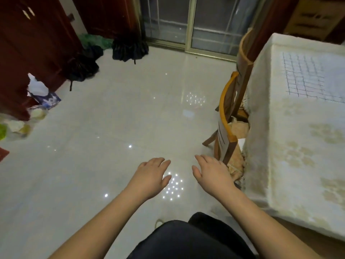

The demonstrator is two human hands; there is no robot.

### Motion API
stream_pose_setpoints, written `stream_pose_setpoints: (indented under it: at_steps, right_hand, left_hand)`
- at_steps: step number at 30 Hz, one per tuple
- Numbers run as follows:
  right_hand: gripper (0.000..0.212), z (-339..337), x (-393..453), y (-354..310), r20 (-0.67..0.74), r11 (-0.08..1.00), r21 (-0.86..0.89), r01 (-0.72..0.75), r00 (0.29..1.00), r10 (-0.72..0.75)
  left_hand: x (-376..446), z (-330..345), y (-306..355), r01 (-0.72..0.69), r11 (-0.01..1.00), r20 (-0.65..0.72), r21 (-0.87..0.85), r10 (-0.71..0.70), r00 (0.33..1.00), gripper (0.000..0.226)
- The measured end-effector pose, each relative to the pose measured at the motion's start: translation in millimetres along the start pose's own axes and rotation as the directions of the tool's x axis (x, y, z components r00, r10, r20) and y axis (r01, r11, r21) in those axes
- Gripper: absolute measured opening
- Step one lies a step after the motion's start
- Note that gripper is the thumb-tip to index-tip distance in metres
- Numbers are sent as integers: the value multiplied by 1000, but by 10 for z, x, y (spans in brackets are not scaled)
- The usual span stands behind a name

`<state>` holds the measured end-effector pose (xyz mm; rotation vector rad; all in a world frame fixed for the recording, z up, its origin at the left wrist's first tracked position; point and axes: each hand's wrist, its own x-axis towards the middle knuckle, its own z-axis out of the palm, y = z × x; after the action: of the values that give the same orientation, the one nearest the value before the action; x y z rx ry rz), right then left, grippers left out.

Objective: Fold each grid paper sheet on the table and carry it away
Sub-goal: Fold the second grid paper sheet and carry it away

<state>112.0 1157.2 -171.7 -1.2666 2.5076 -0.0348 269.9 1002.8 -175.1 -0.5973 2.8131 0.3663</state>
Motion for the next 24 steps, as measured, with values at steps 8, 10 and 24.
stream_pose_setpoints:
  at_steps: [8, 10, 24]
  right_hand:
    - [50, -345, 387, 427, -101, 975, 58, -214, 971, 219]
    - [48, -420, 482, 579, -127, 960, 94, -264, 953, 275]
    - [47, -906, 835, 1654, -113, 787, 263, -558, 793, 599]
  left_hand:
    - [1140, -341, 155, -237, 971, -8, 36, 237, 971, 57]
    - [1427, -440, 276, -297, 953, -7, 54, 298, 955, 57]
    - [3063, -1104, 1448, -675, 727, 20, 125, 679, 734, 55]
